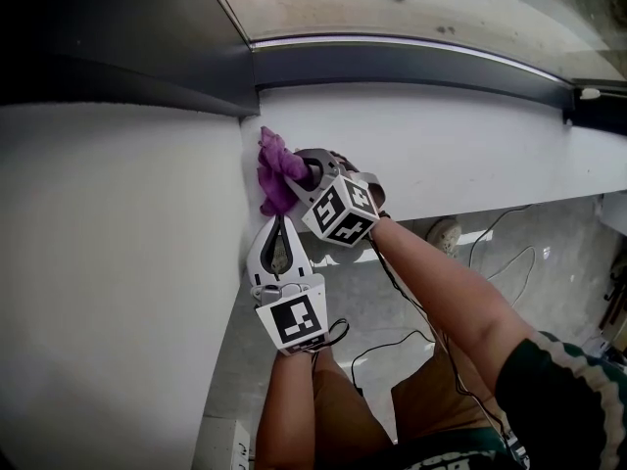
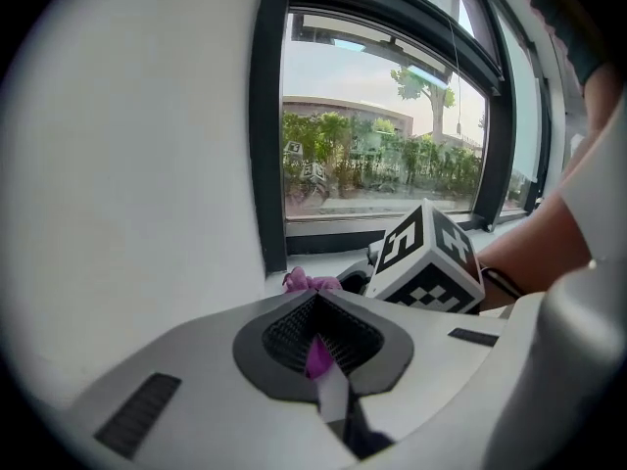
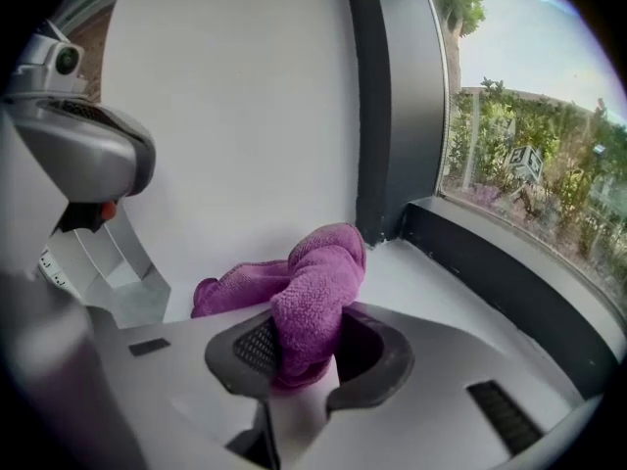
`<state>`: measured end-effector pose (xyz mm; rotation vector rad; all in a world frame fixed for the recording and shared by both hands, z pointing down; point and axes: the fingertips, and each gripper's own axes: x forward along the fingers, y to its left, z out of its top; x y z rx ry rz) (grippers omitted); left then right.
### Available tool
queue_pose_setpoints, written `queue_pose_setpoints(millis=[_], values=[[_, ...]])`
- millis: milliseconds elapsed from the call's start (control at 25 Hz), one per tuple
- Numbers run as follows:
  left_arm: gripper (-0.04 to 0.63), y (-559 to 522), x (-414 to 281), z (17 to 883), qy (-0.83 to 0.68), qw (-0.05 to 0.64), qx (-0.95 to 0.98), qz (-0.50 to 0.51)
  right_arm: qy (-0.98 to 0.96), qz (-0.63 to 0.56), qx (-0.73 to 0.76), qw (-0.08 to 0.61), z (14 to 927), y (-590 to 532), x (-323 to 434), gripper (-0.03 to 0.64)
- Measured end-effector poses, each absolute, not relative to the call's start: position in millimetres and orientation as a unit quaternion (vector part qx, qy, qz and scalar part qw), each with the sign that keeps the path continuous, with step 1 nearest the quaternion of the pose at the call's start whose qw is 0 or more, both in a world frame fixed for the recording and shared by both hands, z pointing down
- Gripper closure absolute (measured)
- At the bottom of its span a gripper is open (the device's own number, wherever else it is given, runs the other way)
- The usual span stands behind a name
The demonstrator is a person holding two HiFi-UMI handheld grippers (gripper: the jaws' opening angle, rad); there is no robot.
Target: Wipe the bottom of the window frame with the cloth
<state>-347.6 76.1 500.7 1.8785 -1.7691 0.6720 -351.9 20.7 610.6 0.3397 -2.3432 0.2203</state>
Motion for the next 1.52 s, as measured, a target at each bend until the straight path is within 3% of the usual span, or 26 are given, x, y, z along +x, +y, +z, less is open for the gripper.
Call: queue_pose_setpoints(millis=[360,1520], values=[[0.588,40.4,-341.5,489.7,-0.645,0.216,0.689,0.250,-0.906,0.091,0.168,0.379,609.6,-30.5,-347.4,0.512],[0.588,15.7,-335.3,492.9,-0.641,0.203,0.690,0.266,-0.907,0.099,0.157,0.377,609.3,-30.2,-336.3,0.514]])
